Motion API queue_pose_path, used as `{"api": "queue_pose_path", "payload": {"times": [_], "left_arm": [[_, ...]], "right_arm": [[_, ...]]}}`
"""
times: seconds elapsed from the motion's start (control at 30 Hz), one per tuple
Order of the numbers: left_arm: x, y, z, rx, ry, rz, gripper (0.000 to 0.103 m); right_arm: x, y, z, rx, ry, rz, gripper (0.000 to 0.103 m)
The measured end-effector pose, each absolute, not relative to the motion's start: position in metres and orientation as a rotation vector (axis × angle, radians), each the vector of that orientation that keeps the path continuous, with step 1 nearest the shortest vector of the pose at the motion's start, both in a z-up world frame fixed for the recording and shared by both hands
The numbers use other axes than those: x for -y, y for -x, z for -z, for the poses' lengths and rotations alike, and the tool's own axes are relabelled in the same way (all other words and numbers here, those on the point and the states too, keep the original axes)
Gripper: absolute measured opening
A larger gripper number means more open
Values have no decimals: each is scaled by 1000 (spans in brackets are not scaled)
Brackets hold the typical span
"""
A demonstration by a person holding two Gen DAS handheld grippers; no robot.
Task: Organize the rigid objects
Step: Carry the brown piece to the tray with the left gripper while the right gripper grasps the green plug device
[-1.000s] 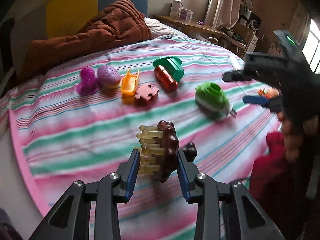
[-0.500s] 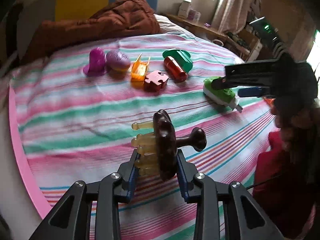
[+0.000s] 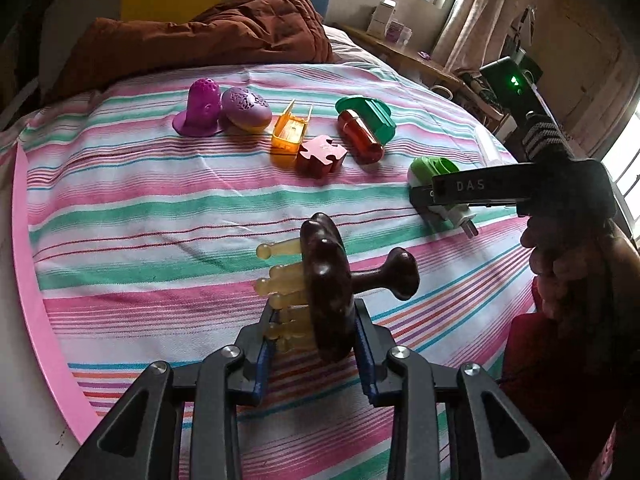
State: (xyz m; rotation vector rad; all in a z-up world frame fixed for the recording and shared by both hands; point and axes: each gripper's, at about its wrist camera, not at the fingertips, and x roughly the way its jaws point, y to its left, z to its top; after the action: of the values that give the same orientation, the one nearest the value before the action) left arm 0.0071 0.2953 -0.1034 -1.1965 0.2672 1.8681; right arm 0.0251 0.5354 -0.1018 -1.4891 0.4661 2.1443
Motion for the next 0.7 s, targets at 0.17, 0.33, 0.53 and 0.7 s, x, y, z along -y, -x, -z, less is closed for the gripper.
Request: {"api": "queue_pose_path", "payload": {"times": [0.17,0.33,0.53,0.7], "left_arm": [[-287,-12,89,-253,1179,-1876,34],[-273,-15,65,-235,1108,-1909,34],[-255,-6,47,-179,1093,-1938,34],[-236,0,31,-163,1065,-2006,34]], "right_arm": [[-540,-24,103,-458,1486,-2147,54],[-542,-25,105,-456,1485,-2146,54],[-537,-22,105,-393,1491,-2154,53],[-528,-24,102,-355,1493,-2157,53]]}}
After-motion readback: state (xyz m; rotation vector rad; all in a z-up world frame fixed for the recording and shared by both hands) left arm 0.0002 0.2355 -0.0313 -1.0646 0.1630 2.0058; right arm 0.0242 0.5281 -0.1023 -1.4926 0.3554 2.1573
